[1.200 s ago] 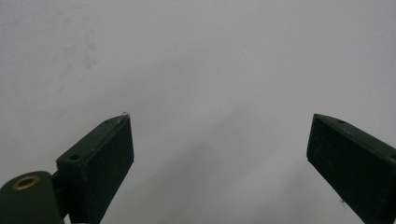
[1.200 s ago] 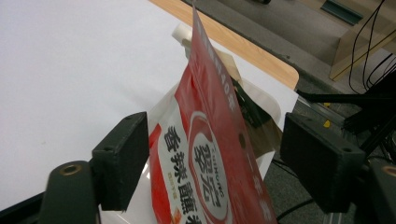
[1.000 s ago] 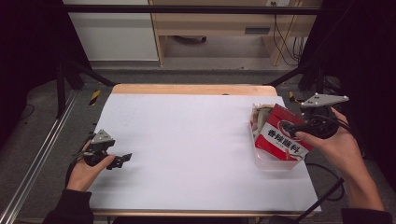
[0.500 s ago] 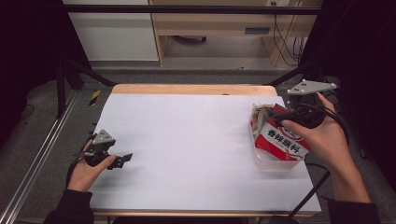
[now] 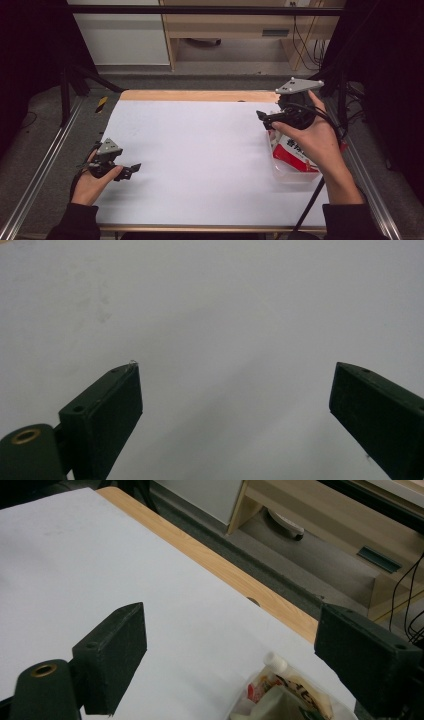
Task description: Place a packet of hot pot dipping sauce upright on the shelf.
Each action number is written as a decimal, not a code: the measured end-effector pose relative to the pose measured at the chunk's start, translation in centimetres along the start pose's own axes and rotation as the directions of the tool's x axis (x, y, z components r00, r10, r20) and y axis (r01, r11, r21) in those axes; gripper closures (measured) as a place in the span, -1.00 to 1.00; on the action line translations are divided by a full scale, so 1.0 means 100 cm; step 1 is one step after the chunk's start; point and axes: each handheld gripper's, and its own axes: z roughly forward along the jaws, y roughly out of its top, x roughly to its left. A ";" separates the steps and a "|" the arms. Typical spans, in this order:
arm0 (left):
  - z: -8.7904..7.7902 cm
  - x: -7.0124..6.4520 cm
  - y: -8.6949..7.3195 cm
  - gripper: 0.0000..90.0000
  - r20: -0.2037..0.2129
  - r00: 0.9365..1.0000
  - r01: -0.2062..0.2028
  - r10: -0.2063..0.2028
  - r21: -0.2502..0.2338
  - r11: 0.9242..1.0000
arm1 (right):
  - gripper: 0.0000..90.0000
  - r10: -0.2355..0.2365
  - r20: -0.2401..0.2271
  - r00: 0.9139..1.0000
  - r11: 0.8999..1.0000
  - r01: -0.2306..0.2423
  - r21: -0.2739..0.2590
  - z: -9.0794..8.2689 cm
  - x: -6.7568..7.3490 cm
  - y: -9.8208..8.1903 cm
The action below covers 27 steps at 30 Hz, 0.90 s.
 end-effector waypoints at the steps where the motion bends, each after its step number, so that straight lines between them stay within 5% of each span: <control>1: 0.000 0.000 0.000 -0.85 -0.001 1.000 -0.003 0.003 0.000 1.000 | -0.69 -0.004 -0.005 1.000 1.000 0.004 0.000 0.002 0.002 0.002; 27: -0.001 0.000 0.000 -0.89 -0.009 1.000 0.002 -0.003 -0.012 1.000 | -0.80 0.082 -0.033 0.996 0.996 -0.083 -0.037 0.037 0.033 0.020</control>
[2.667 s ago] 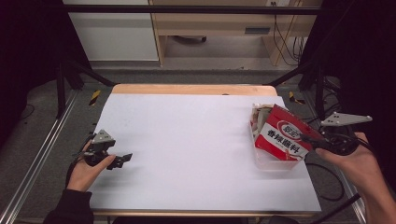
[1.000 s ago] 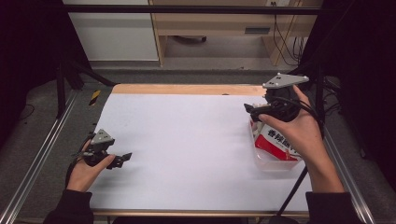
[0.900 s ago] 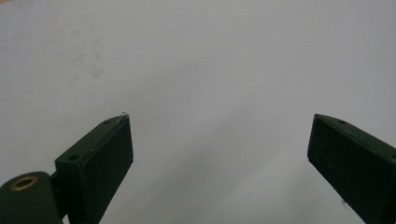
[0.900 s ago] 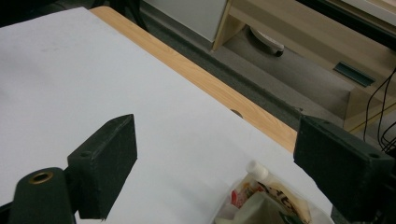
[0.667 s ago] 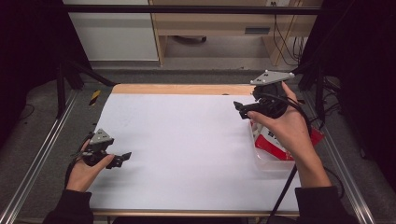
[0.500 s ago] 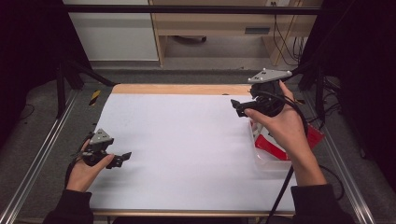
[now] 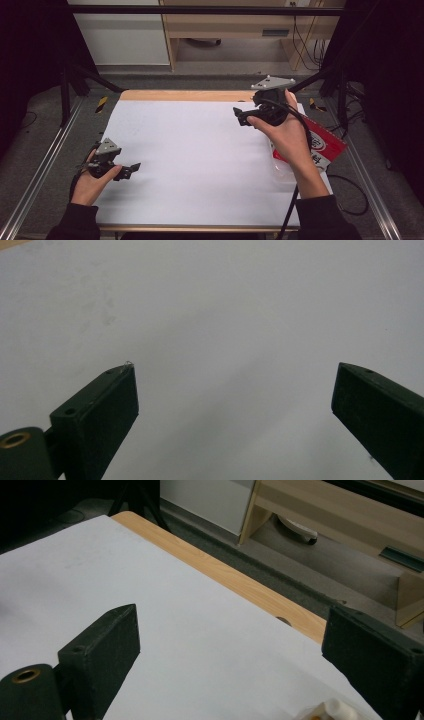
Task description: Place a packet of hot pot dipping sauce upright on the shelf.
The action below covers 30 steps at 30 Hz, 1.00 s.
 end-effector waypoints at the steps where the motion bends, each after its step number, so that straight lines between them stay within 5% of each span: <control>1: 0.000 0.000 0.000 -0.89 -0.002 1.000 -0.003 0.003 0.003 1.000 | -0.80 0.002 -0.002 1.000 1.000 -0.002 0.002 0.002 0.002 -0.001; 30: 0.001 0.000 -0.002 -0.89 -0.007 1.000 -0.007 0.007 0.007 1.000 | -0.78 0.041 -0.015 0.999 0.998 -0.040 0.048 0.044 0.041 -0.076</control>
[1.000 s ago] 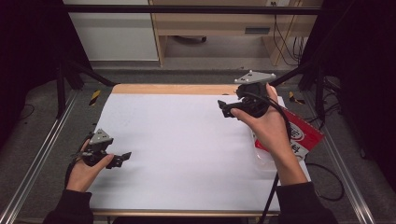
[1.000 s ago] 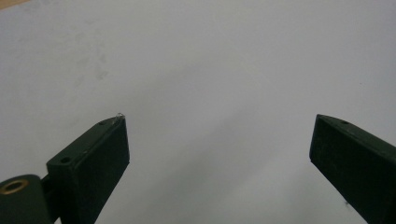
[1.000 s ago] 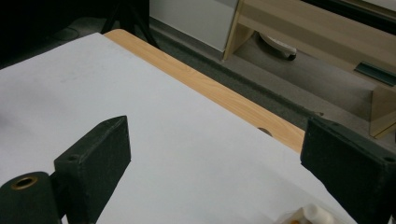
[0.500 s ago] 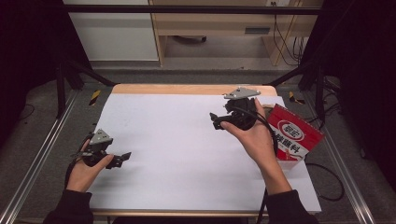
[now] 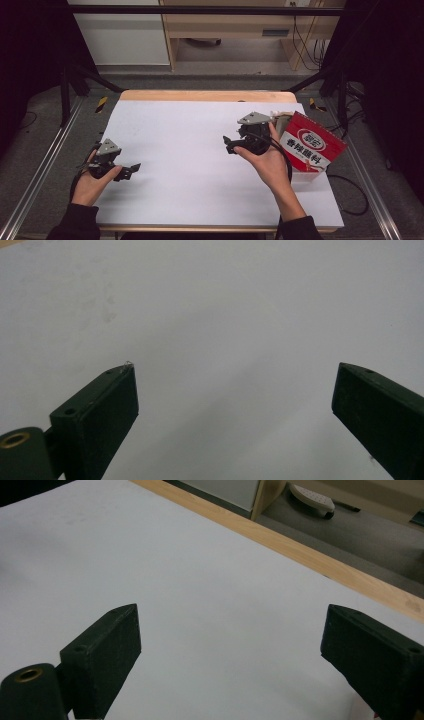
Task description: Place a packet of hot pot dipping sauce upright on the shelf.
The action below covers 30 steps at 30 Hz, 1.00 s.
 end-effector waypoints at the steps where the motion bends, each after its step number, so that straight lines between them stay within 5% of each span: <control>1: 0.000 0.000 0.000 -0.89 0.000 1.000 0.001 -0.001 0.000 1.000 | -0.78 0.005 0.000 1.000 1.000 -0.005 0.003 0.001 0.001 -0.002; 16: 0.000 0.000 -0.001 -0.89 0.001 1.000 0.002 -0.002 0.002 1.000 | -0.79 0.030 -0.016 0.999 0.997 -0.028 0.076 0.022 0.011 -0.041; 30: 0.001 -0.001 -0.001 -0.89 0.002 1.000 0.000 0.000 0.002 1.000 | -0.81 0.081 -0.004 0.997 0.993 -0.080 0.091 0.045 0.016 -0.059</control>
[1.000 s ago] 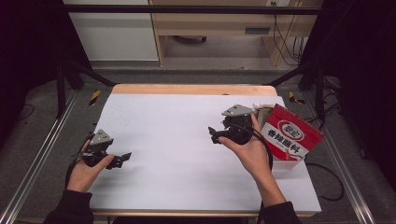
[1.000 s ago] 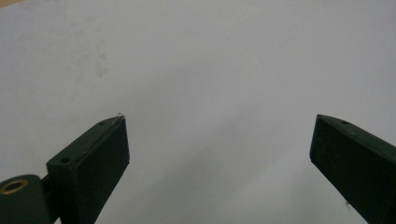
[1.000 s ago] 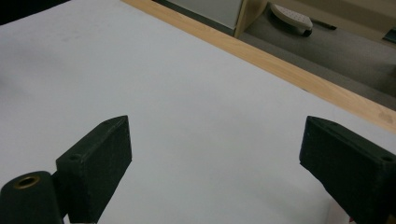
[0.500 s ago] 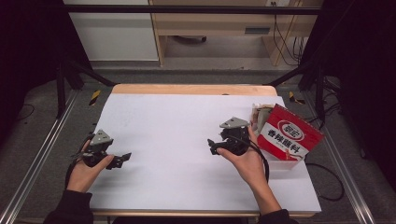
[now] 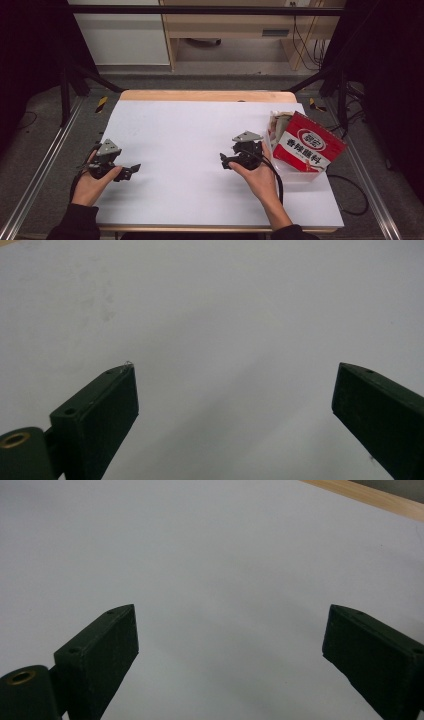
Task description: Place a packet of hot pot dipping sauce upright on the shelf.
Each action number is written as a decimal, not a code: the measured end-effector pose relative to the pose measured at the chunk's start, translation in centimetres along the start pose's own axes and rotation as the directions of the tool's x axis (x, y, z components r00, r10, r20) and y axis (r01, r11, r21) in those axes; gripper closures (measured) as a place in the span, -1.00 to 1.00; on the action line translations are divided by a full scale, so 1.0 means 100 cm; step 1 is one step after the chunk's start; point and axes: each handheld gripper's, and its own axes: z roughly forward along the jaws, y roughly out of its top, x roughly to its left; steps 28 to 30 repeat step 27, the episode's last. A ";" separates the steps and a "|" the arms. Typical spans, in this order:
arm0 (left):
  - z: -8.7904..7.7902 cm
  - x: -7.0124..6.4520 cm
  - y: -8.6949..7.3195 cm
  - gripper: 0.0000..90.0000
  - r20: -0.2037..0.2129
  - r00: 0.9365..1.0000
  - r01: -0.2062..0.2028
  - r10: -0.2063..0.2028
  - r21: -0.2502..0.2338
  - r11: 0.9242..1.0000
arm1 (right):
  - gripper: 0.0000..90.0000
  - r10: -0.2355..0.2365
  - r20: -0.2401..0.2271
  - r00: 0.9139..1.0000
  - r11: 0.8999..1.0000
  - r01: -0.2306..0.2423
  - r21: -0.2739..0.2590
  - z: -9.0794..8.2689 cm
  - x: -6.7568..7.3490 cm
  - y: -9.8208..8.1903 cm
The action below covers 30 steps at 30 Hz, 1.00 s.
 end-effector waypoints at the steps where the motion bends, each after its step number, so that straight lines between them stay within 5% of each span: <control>1: 0.000 0.000 0.000 -0.89 0.000 1.000 -0.001 0.001 0.000 1.000 | -0.81 0.008 -0.002 1.000 1.000 -0.008 -0.002 0.002 0.000 0.000; 13: 0.002 0.000 -0.002 -0.89 -0.001 1.000 -0.002 0.002 0.006 1.000 | -0.81 0.057 0.011 0.998 0.998 -0.057 -0.005 0.021 0.001 -0.003; 30: 0.005 -0.007 0.001 -0.89 0.004 1.000 -0.019 0.019 0.001 1.000 | -0.82 -0.002 0.029 1.000 1.000 0.001 0.028 0.030 0.011 -0.022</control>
